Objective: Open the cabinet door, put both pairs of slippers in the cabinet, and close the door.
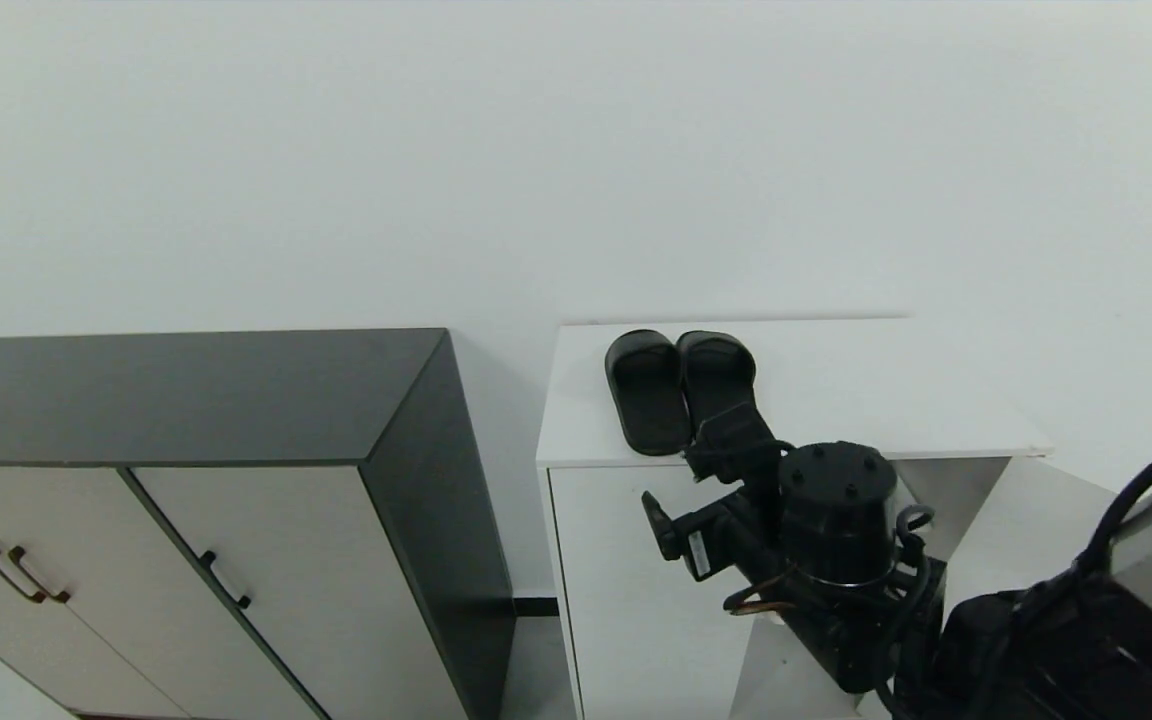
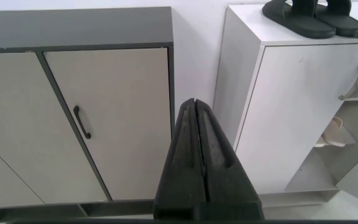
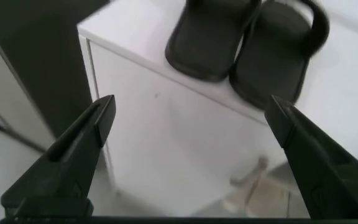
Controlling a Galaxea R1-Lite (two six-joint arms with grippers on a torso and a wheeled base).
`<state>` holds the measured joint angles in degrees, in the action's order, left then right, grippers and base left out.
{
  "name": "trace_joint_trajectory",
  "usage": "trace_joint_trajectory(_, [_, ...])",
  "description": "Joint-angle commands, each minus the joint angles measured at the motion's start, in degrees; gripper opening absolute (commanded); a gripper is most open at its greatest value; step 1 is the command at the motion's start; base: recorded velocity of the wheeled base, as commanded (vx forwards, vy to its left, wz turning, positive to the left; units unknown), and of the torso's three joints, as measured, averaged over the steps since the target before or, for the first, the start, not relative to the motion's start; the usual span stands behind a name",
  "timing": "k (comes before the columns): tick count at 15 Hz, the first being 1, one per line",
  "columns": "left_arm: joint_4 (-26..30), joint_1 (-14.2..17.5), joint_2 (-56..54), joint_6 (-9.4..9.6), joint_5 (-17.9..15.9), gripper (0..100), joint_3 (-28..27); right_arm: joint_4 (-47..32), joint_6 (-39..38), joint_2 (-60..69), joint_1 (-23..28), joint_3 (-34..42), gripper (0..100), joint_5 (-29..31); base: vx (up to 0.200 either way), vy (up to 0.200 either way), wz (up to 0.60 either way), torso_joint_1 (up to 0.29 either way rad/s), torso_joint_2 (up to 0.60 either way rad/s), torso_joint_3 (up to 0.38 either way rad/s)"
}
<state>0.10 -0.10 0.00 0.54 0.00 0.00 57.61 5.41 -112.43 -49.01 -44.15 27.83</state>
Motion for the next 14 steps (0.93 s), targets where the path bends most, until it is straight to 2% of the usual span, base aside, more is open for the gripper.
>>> trace_joint_trajectory(1, [-0.01,0.01,0.0,-0.01,0.0,0,0.0,-13.76,-7.61,7.49,-0.04,-8.05,100,3.55,0.0,0.0,0.0,0.0,0.0,0.0])
trace_joint_trajectory(3, [-0.01,0.01,0.09,0.25,-0.09,0,0.0,-25.97,-13.76,8.11,-0.04,-14.82,100,6.8,0.0,0.0,0.0,0.0,0.0,0.0])
trace_joint_trajectory(5, [-0.01,0.01,0.0,0.08,0.0,0,0.0,-30.45,-15.78,7.32,-0.12,-17.37,100,8.2,0.0,0.0,0.0,0.0,0.0,0.0])
trace_joint_trajectory(8, [-0.01,0.01,0.0,-0.01,0.0,0,0.0,-30.54,-18.33,5.91,-0.12,-17.11,100,8.2,0.0,0.0,0.0,0.0,0.0,0.0])
trace_joint_trajectory(14, [-0.01,0.01,0.0,-0.1,0.09,0,0.0,-29.93,-19.04,4.42,0.05,-16.23,100,8.2,0.2,0.0,0.0,0.006,0.0,0.0])
